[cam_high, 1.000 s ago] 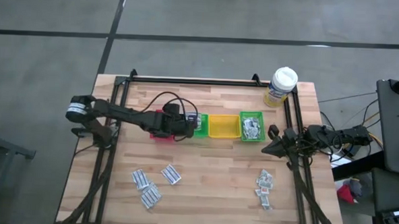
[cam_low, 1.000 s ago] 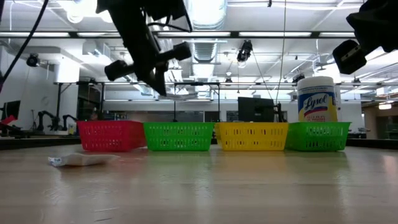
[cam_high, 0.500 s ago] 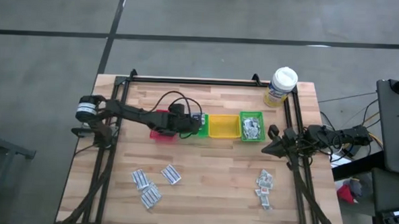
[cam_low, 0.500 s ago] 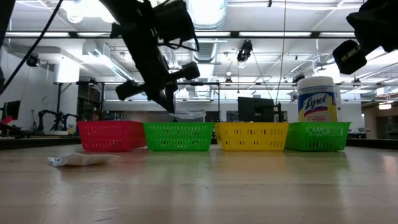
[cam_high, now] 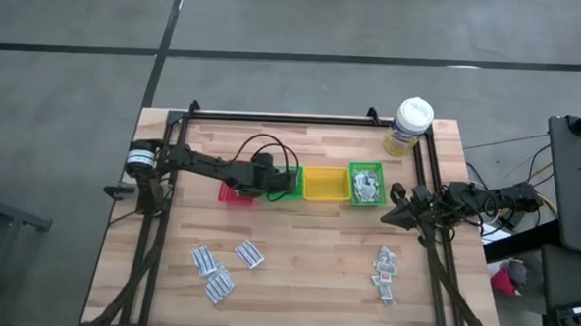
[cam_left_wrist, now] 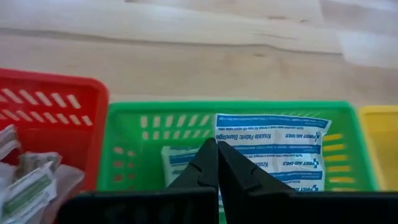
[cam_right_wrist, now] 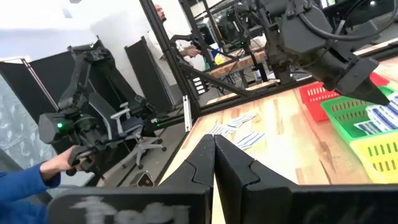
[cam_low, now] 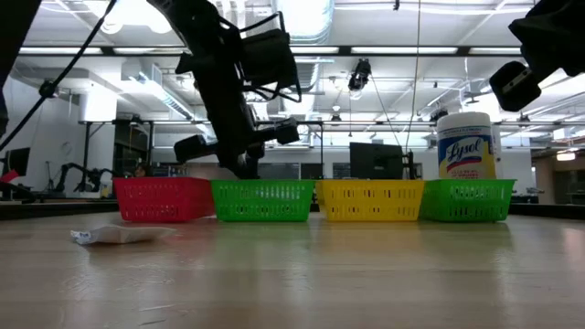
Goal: Pick & Place First Aid Supplies
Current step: Put the blue bandage into the left green bin
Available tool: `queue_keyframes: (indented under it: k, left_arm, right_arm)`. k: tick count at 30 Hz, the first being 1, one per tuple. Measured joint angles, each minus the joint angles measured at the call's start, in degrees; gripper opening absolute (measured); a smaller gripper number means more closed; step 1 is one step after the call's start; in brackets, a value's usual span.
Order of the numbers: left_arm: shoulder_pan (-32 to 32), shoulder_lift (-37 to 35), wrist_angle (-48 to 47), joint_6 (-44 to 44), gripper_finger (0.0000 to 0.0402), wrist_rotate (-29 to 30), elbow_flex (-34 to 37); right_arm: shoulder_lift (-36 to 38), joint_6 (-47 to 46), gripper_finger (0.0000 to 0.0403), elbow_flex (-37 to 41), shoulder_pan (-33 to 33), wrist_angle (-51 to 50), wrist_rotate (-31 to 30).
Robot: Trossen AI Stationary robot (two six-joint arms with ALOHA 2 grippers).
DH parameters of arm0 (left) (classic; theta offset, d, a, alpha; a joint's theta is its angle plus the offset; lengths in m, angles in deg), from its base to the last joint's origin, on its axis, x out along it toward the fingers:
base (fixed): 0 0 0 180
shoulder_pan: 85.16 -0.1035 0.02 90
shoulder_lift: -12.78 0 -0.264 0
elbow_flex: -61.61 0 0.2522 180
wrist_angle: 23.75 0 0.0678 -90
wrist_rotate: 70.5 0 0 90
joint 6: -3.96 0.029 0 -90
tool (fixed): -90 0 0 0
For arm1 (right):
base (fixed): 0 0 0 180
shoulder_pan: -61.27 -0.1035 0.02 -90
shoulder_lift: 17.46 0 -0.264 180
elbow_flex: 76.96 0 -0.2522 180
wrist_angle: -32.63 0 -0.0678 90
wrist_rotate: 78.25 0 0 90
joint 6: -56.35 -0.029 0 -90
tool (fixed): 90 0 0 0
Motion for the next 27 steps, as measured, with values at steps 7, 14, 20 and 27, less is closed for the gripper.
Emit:
queue_keyframes:
  k: [7,14,20,27]
  left_arm:
    - [0.02,-0.18,-2.29,-0.65,0.0,-0.17,0.02]
    - [0.02,-0.21,-2.19,-0.69,0.0,-0.23,0.04]
    - [0.02,-0.21,-1.68,-0.73,0.0,-0.23,0.05]
    - [0.0,-0.27,-1.68,0.61,0.0,-0.24,0.07]
  right_arm:
    - [0.0,0.04,0.0008,0.0,0.0,-0.01,-0.02]
    - [0.0,0.11,0.0008,0.0,0.0,0.0,-0.02]
    - [0.0,0.11,0.0008,0.0,-0.01,-0.01,-0.02]
    - [0.0,-0.04,0.0008,0.0,0.0,0.01,-0.02]
